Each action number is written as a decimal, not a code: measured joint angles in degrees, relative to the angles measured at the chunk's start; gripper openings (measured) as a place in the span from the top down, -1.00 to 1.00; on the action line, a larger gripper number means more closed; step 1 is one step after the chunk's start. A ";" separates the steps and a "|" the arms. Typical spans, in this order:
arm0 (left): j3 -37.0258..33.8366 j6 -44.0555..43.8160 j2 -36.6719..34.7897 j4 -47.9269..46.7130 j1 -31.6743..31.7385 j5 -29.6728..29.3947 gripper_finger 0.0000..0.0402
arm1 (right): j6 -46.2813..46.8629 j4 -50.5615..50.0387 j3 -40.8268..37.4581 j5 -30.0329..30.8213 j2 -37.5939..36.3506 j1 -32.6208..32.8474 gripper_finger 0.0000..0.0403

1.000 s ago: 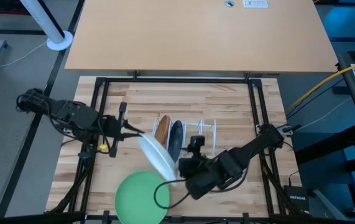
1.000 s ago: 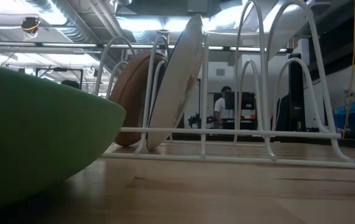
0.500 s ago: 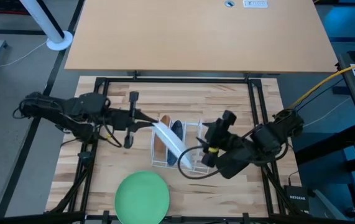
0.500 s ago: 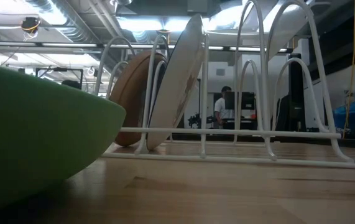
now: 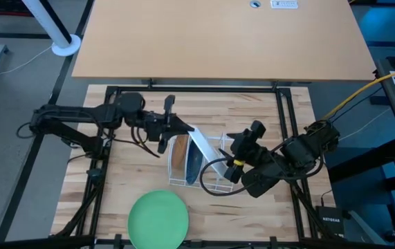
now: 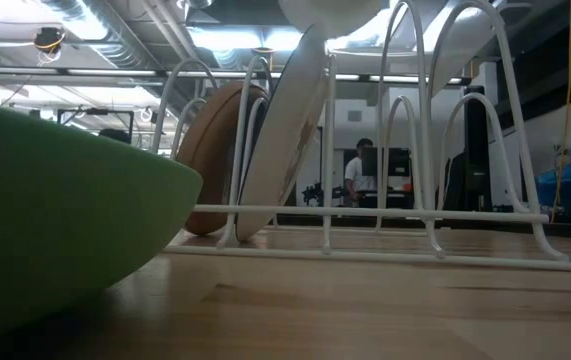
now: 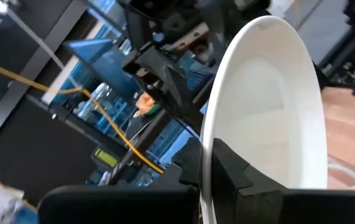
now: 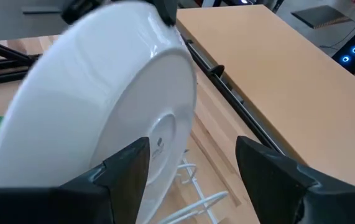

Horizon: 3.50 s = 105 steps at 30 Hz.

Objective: Sort dishes
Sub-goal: Put the white plate into the dish rack, then put the green plate into the dish rack

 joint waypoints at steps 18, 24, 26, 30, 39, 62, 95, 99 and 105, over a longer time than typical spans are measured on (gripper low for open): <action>0.07 7.49 2.44 -1.55 11.33 22.59 0.99 | -0.55 0.04 0.00 0.01 0.04 0.00 -0.22; 0.08 10.49 6.84 -1.22 12.86 24.38 0.99 | -0.70 0.04 0.01 0.05 0.07 0.00 -0.22; 0.09 11.76 8.44 -1.36 12.91 24.69 0.99 | -0.81 0.04 0.00 0.07 0.07 0.00 -0.22; 0.07 13.51 11.43 -2.19 12.89 24.65 0.99 | -2.07 0.03 0.00 0.09 0.07 0.00 -0.22; 0.07 16.24 17.17 -5.31 12.99 24.43 0.98 | -3.57 0.04 0.00 0.64 0.09 0.00 -0.22; 0.13 15.41 23.48 -6.62 13.78 22.10 0.92 | -3.60 0.04 0.00 1.14 0.11 -0.01 -0.22; 0.02 17.35 22.75 -2.62 9.53 10.93 0.42 | -3.67 0.04 0.00 1.21 0.11 -0.02 -0.22; -0.02 16.12 19.42 -3.86 8.89 7.85 0.42 | -3.70 0.05 0.00 1.21 0.11 -0.02 -0.22; -0.02 7.95 10.64 -10.05 6.50 1.82 0.42 | -3.82 -0.03 0.00 1.16 0.11 -0.02 -0.22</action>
